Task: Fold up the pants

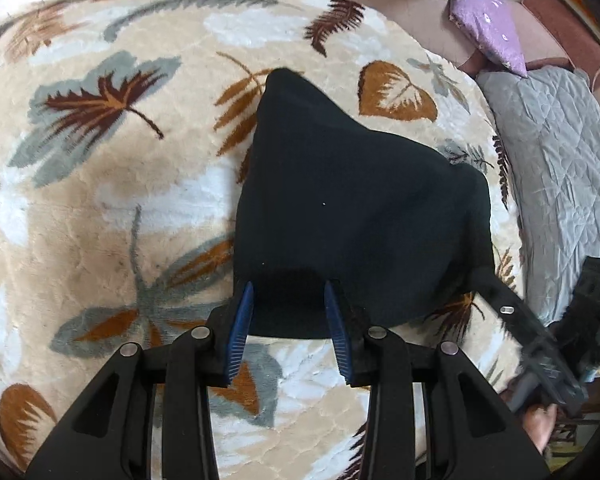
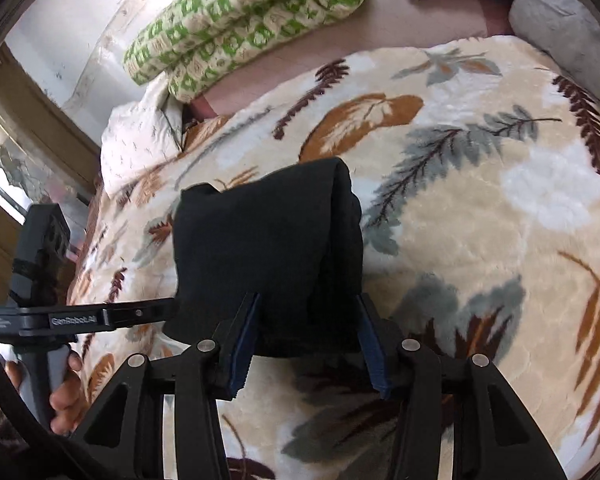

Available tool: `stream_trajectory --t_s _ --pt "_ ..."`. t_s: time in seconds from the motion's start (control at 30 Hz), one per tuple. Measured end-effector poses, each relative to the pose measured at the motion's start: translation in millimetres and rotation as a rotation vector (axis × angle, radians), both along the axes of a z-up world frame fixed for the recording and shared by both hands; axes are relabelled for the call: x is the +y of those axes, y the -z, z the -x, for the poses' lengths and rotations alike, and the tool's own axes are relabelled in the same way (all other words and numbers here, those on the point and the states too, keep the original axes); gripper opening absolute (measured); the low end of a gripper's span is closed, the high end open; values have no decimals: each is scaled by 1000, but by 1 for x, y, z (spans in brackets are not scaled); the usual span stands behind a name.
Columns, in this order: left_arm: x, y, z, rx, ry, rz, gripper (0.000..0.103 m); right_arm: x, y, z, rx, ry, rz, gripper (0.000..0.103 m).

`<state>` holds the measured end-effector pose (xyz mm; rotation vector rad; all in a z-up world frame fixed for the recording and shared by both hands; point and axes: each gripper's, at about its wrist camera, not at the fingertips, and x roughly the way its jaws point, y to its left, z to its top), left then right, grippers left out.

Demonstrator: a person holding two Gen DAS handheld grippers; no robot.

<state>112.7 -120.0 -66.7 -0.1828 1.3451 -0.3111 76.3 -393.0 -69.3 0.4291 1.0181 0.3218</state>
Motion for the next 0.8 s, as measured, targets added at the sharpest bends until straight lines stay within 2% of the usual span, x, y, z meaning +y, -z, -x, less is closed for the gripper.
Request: stream_trajectory --t_s 0.07,0.17,0.23,0.4,0.5,0.6,0.67,0.8 --pt "1 -6 7 -30 1 -14 35 -1 -15 10 -46 15 -8 48" --pt "4 -13 19 -61 -21 -2 35 5 -44 27 -103 28 57 50" --pt "8 -18 29 -97 -41 0 35 16 -58 36 -109 22 109 50" --pt "15 -25 54 -179 -65 -55 35 45 -67 61 -91 3 183 50" --pt "22 -26 64 -216 -96 -80 35 57 -68 74 -97 19 212 56" --pt "30 -25 67 -212 -122 -80 35 57 -68 81 -102 41 192 59" --pt "40 -22 59 -174 -139 -66 35 50 -66 78 -84 45 153 60" --pt "64 -14 19 -101 -181 -5 35 16 -51 52 -10 92 70 62"
